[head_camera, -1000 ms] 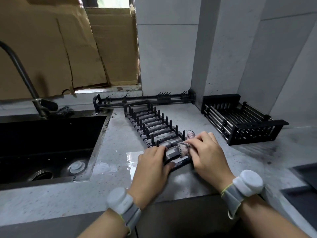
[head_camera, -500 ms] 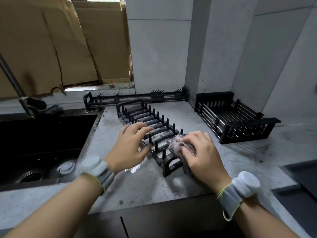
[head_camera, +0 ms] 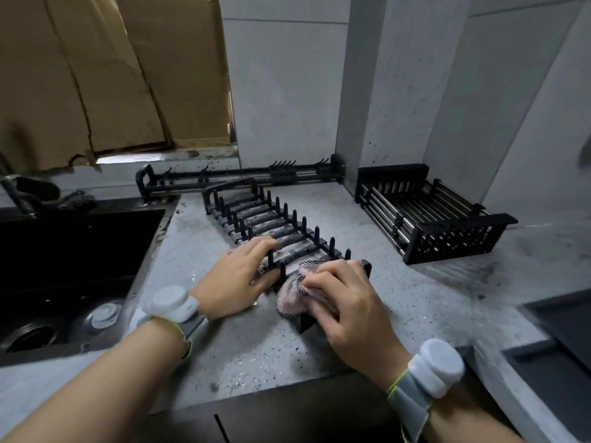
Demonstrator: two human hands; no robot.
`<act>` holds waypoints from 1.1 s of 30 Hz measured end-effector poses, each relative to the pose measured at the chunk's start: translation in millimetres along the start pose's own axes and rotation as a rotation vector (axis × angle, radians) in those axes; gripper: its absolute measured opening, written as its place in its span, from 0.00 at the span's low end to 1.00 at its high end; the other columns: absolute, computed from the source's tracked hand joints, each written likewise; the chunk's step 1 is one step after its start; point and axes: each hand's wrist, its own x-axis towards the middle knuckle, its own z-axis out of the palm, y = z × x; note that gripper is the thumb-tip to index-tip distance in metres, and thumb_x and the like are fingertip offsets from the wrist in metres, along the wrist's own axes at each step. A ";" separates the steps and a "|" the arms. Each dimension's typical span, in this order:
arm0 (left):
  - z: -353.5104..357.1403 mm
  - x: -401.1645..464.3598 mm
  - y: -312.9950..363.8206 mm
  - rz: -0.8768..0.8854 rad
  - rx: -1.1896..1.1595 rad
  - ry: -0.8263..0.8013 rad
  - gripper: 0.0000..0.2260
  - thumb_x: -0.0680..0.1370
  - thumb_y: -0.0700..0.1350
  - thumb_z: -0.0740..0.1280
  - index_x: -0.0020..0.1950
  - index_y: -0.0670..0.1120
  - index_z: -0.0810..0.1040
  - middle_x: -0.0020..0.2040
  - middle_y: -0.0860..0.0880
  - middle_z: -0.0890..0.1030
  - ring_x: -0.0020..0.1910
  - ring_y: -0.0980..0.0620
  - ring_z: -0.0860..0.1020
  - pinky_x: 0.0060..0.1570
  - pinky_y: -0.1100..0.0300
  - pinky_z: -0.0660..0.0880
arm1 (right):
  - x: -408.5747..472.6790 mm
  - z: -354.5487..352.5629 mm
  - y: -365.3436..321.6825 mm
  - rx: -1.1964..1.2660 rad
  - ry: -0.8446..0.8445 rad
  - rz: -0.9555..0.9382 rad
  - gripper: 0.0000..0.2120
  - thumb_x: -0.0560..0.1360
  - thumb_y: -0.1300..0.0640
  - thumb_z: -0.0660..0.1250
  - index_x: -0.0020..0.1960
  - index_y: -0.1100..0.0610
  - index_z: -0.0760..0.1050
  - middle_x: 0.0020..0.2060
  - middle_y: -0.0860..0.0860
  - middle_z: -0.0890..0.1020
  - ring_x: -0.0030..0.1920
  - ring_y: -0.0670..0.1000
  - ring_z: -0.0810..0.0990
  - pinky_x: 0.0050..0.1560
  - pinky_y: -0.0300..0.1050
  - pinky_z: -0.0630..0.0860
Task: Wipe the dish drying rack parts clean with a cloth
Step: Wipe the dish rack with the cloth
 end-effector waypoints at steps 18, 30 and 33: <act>6.1 0.1 -9.0 0.042 -0.043 -0.121 0.15 0.80 0.65 0.49 0.58 0.63 0.70 0.45 0.65 0.68 0.53 0.51 0.68 0.56 0.43 0.73 | -12.4 -2.0 -18.6 -0.023 -0.025 -0.178 0.03 0.75 0.63 0.71 0.48 0.58 0.82 0.50 0.49 0.80 0.53 0.54 0.74 0.51 0.49 0.74; -3.9 -6.5 14.7 0.013 -0.096 0.048 0.26 0.77 0.70 0.56 0.50 0.54 0.85 0.44 0.62 0.77 0.50 0.57 0.72 0.60 0.53 0.72 | -18.3 -19.8 31.6 -0.118 0.136 0.468 0.08 0.75 0.63 0.70 0.53 0.59 0.83 0.48 0.49 0.79 0.49 0.49 0.77 0.53 0.39 0.73; -2.8 -5.6 18.1 0.031 -0.065 0.052 0.24 0.76 0.67 0.57 0.49 0.54 0.86 0.40 0.63 0.77 0.46 0.57 0.73 0.60 0.53 0.73 | -21.7 -0.8 30.5 -0.126 0.127 0.451 0.08 0.76 0.64 0.67 0.53 0.63 0.82 0.50 0.52 0.80 0.50 0.51 0.77 0.56 0.47 0.76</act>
